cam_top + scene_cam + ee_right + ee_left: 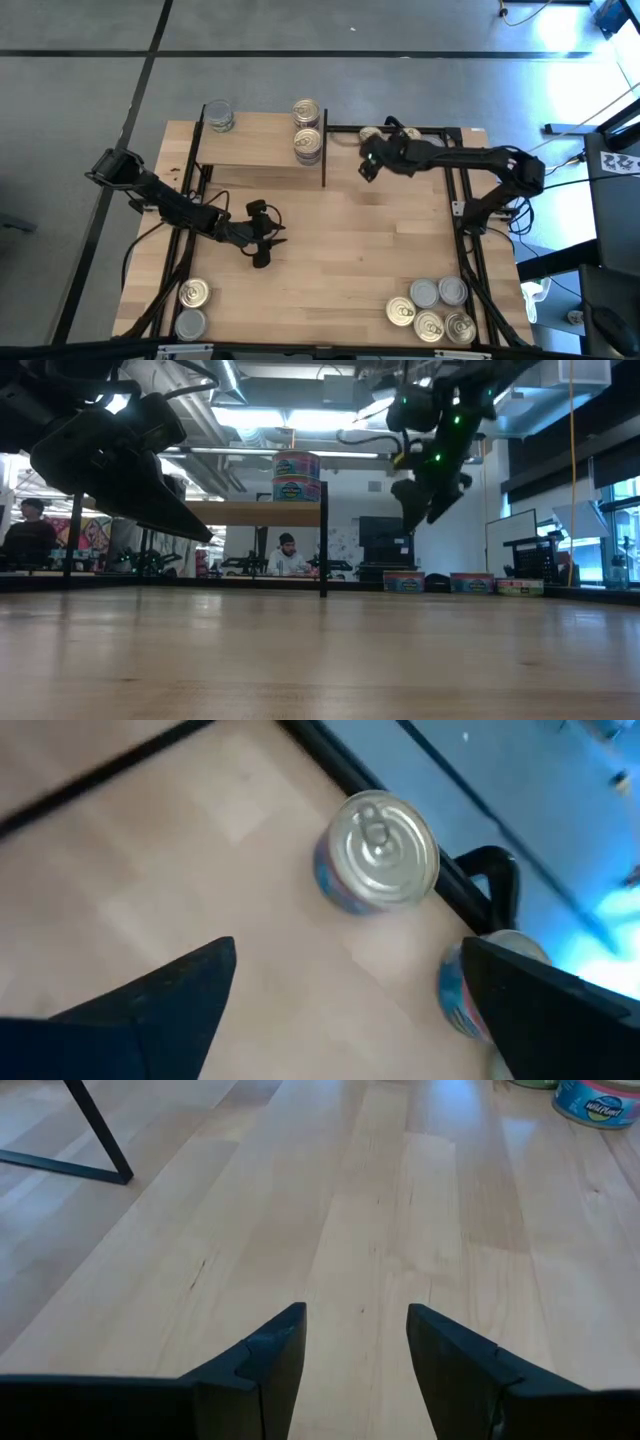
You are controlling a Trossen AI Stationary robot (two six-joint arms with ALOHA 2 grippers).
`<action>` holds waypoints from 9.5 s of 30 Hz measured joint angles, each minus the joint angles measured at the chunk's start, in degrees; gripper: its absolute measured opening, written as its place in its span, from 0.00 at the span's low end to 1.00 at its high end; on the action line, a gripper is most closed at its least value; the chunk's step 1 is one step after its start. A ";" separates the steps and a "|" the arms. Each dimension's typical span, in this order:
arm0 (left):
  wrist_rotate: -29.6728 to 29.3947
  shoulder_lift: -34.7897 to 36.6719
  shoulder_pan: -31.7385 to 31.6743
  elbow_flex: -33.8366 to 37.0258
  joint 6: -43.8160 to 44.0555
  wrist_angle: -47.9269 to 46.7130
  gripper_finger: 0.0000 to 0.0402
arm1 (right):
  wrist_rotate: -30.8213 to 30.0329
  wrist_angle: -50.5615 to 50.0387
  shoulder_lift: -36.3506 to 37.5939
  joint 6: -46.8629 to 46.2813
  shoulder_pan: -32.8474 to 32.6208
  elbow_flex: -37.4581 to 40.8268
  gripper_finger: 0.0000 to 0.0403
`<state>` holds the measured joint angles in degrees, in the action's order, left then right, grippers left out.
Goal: Stack canned seafood by type on shelf
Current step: Put the blue tuna can on the shelf
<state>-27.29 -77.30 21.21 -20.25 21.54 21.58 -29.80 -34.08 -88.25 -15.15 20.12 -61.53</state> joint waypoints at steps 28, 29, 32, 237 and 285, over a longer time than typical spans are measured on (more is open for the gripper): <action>-0.07 0.00 0.00 0.02 -0.50 0.02 0.43 | 18.03 16.38 -12.88 -1.55 20.80 0.89 0.43; -0.07 0.00 0.00 0.02 -0.50 0.02 0.43 | 18.04 16.15 -12.87 -1.53 20.80 0.87 0.42; -0.07 0.00 0.00 0.02 -0.50 0.02 0.43 | 18.55 15.11 -12.87 -1.06 20.80 0.78 0.40; 2.15 -16.41 0.39 -15.30 -27.64 1.51 0.61 | 3.96 51.25 -24.46 21.76 -40.57 0.31 0.49; -26.06 7.15 -24.59 -32.94 -37.07 -53.37 0.46 | 11.48 40.52 -20.76 15.49 -42.23 0.30 0.88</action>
<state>-53.35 -70.15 -3.38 -53.19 -15.54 -31.79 -18.33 6.44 -109.01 0.34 -22.11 -61.23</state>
